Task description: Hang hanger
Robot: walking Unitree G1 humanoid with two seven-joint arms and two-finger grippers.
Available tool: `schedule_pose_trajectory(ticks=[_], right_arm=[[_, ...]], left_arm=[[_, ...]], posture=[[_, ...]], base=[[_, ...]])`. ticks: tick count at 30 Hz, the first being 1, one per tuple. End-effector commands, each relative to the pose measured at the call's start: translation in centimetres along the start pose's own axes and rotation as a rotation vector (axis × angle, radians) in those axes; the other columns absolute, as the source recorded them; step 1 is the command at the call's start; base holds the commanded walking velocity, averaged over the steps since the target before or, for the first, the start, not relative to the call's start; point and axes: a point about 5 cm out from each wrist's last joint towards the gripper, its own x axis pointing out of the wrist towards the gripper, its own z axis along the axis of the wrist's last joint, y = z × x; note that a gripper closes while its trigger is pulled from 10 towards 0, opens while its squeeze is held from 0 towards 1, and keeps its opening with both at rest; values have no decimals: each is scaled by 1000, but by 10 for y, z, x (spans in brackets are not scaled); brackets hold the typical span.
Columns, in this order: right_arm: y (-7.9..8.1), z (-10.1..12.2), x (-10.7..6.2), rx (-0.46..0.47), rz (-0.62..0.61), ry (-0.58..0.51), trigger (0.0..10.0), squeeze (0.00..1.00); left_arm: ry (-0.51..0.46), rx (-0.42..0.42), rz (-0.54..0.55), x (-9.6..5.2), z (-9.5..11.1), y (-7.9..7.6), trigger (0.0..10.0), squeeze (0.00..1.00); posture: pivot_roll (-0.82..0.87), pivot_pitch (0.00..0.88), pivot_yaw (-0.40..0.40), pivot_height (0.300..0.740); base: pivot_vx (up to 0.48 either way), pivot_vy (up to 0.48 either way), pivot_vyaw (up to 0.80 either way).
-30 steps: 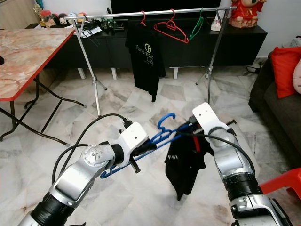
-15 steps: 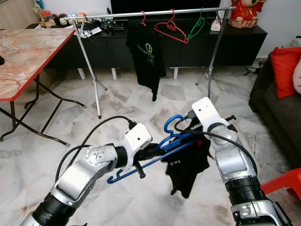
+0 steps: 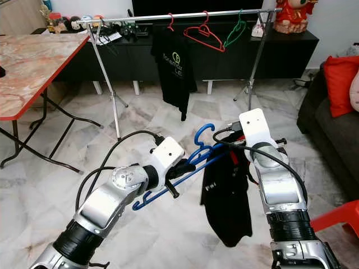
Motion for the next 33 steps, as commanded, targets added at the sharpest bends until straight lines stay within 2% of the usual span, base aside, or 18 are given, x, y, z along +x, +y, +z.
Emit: schedule_pose_trajectory(ticks=[1,4,5,8,13,17,20,28,31,32,33], right_arm=[[-4,7,-4,30,-16,-28,10000,0],[-3,7,-6,103,-15,-34,10000,0],[1,9,-8,124,12,-51,10000,0],[4,11,-10,111,46,-49,10000,0],[10,15,-12,93,102,-74,10000,0],[17,23,-14,42,169,-129,10000,0],[11,25,-13,-12,148,-136,10000,0],[1,29,-13,-58,155,-139,10000,0],[2,20,-15,-120,233,-92,10000,0],[1,16,-15,-157,252,-75,10000,0],[-4,9,-14,-233,240,-49,10000,0]], left_arm=[[-29,13,69,-1,7,11,10000,0],[-43,-13,97,3,9,12,10000,0],[-50,-21,60,5,10,7,10000,0],[-66,-23,-4,7,13,-2,10000,0],[-91,-66,-60,7,16,-9,10000,0],[-109,-106,-136,6,18,-17,10000,0],[-108,-107,-193,5,18,-22,10000,0],[-94,-121,-208,5,16,-22,10000,0],[-104,-111,-245,4,16,-27,10000,0],[-108,-99,-262,4,17,-30,10000,0],[-114,-71,-310,1,18,-35,10000,0]], posture=[[-143,0,10,740],[-143,0,10,740],[-143,0,10,740],[-150,0,7,740],[-151,0,7,740],[-151,0,7,740],[-151,0,7,740],[-152,0,12,740],[-157,0,15,740],[-157,0,15,740],[-157,0,15,740]], base=[[0,0,0],[0,0,0],[0,0,0],[0,0,0],[0,0,0],[0,0,0],[0,0,0],[0,0,0],[0,0,0],[0,0,0],[0,0,0]])
